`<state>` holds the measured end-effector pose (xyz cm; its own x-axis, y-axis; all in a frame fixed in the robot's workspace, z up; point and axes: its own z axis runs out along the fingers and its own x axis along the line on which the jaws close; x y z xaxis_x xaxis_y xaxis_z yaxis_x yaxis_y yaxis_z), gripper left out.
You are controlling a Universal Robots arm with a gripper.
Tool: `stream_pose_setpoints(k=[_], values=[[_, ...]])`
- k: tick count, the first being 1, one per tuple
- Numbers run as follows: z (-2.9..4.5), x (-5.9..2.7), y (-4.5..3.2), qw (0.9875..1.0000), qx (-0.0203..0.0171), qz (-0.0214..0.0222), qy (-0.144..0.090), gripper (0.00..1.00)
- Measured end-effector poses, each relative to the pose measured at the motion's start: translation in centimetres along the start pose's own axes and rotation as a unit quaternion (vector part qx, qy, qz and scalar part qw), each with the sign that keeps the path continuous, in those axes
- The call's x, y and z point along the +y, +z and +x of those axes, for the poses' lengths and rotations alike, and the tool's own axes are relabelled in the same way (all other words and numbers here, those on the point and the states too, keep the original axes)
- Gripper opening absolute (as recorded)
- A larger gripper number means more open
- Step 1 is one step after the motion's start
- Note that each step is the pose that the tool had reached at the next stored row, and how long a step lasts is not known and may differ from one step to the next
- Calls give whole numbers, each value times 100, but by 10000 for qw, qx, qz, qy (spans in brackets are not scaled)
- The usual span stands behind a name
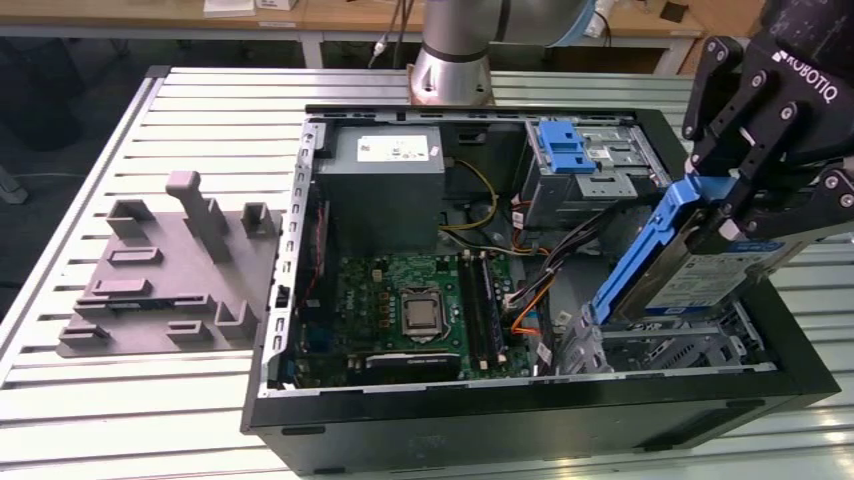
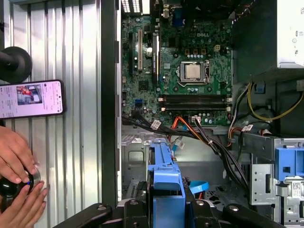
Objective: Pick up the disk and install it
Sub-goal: 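Insert the disk into the insertion slot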
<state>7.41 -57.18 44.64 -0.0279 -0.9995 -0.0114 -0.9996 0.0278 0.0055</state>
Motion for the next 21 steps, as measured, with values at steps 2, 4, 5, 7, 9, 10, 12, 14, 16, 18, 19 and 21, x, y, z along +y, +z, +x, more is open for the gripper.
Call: stream_pose_setpoints(k=[2,4,5,7,9,10,12,14,16,18,19,21], values=[[-1,-12,12,10000,2,0,1,36],[-2,-12,26,10000,0,0,1,36],[-4,-12,31,10000,0,0,2,36],[-7,-13,40,10000,-1,0,1,36],[-9,-13,45,10000,0,0,1,36],[-10,-13,47,10000,0,0,1,36],[-18,-13,51,10000,1,0,1,36],[-28,-12,56,10000,-1,0,1,36],[-40,-12,58,10000,0,0,1,36],[-49,-12,62,10000,0,0,1,36],[-52,-12,66,10000,0,0,1,36],[-53,-11,74,10000,-1,0,1,36]])
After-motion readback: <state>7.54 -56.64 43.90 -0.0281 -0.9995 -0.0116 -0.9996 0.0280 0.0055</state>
